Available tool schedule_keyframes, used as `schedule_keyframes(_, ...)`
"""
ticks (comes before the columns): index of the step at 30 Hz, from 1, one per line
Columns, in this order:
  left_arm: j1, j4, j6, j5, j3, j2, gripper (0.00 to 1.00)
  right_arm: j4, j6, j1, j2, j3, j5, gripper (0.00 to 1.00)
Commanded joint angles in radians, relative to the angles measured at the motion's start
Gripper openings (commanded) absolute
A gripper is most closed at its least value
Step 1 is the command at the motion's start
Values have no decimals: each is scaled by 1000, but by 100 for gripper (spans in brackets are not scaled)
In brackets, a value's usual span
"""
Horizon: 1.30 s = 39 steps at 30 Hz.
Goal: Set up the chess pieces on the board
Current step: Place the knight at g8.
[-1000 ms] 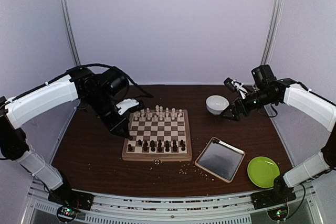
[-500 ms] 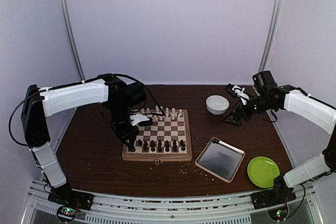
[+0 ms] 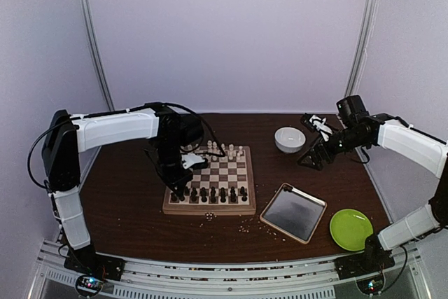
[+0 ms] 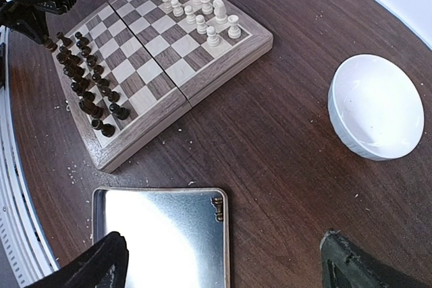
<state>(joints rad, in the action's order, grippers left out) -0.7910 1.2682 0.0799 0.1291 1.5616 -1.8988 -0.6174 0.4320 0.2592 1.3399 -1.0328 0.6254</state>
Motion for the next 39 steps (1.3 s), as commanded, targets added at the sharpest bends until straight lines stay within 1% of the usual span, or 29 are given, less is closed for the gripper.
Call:
schedule_keyframes(1,4,-33,17,-29,35,-32,0,-21,20,-10,10,-10,24,100)
schedule_keyframes(15,4,-61,15,-39,25,-68,0,-27,29,-17,11,-10,41,100)
schedule_keyframes(18,4,-64,20,-54,23,-75,2,-30,33,-17,15,-10,41,100)
schedule_keyframes(30,3,-64,22,-72,27,-103,3,-35,39,-21,18,-10,53,100)
schedule_keyframes(39,4,-64,22,-68,20,-100,15,-39,43,-23,18,-9,60,100)
